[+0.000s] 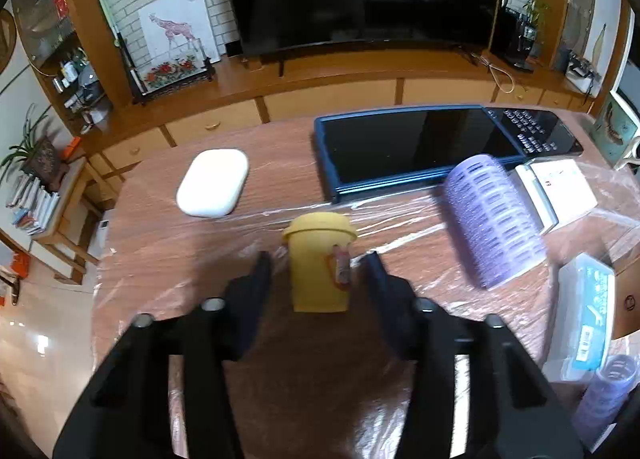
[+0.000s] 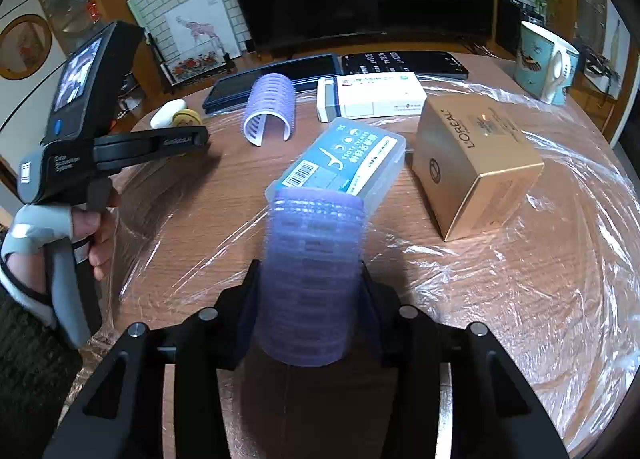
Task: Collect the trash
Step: 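Grasp the yellow paper cup with the left tool while the right tool grasps the purple roller stack, then carry the yellow cup and purple roller stack over the black trash bin, then open both tools to drop the cup and rollers into the bin, then grasp another purple roller stack with the left tool while the right tool grasps the L'Oreal box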
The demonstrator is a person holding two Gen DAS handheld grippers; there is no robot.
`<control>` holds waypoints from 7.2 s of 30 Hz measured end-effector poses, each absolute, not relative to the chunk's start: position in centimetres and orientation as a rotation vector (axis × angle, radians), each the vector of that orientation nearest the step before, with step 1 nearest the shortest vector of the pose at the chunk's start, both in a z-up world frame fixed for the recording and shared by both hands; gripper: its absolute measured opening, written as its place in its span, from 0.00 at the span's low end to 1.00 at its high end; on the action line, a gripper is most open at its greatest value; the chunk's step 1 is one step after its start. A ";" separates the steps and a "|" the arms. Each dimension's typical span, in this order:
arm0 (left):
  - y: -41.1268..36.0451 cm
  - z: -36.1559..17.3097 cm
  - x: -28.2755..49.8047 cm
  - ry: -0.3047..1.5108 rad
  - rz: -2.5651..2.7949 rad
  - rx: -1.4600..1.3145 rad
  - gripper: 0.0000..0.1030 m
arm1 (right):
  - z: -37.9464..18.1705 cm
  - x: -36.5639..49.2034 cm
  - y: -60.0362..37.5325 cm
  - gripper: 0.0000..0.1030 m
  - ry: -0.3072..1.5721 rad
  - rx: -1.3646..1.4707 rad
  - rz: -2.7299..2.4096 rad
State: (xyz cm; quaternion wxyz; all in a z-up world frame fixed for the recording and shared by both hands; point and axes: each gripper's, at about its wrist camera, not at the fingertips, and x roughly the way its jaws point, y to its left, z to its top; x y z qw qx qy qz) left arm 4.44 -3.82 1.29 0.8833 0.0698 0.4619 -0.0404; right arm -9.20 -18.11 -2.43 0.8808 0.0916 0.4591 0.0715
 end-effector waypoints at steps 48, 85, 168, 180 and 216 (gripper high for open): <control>-5.8 5.6 -14.3 0.875 -0.231 0.016 0.31 | 2.8 -16.8 -24.4 0.41 0.830 0.189 0.212; -12.3 4.0 -30.4 0.943 -0.251 0.064 0.31 | 0.1 -31.7 -27.9 0.41 0.937 0.122 0.379; -14.5 -8.7 -29.4 1.233 -0.281 0.179 0.51 | -12.0 -30.3 -27.5 0.67 1.226 0.128 0.250; -13.7 -6.7 -30.1 1.179 -0.297 0.188 0.79 | -9.8 -31.3 -28.9 0.80 1.192 0.169 0.241; -9.5 8.0 -16.5 0.798 -0.322 0.176 0.98 | 5.0 -15.9 -27.0 0.96 0.775 0.088 0.083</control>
